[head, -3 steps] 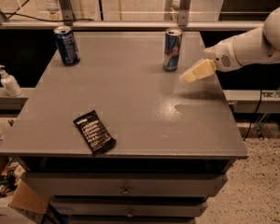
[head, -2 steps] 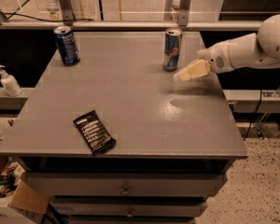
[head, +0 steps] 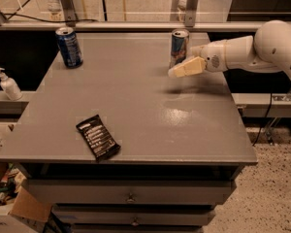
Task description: Move redbull can near pepsi can
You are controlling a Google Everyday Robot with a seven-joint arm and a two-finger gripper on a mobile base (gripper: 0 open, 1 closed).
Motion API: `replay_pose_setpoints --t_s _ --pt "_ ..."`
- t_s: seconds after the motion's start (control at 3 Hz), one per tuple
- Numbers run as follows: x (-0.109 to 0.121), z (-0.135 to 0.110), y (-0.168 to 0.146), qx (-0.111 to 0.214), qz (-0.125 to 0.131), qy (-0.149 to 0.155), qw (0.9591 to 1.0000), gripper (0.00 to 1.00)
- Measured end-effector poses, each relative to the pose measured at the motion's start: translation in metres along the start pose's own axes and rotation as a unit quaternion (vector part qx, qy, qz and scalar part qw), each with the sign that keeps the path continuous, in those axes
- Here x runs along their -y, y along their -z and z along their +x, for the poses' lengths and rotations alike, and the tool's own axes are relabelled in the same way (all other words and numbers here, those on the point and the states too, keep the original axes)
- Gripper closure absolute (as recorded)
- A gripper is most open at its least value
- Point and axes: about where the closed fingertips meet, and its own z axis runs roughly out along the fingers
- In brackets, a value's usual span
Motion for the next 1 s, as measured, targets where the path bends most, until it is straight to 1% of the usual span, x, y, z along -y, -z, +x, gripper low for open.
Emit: replay_pose_setpoints --t_s 0.33,0.67,1.0 --pt "-0.005 -0.022 -0.015 0.035 -0.021 0.017 0.9990 0.00" --pt "-0.010 -0.036 -0.024 0.041 -0.030 0.039 0.9979 0.18" --pt "-0.009 -0.042 -0.024 0.039 -0.031 0.057 0.9972 0.42"
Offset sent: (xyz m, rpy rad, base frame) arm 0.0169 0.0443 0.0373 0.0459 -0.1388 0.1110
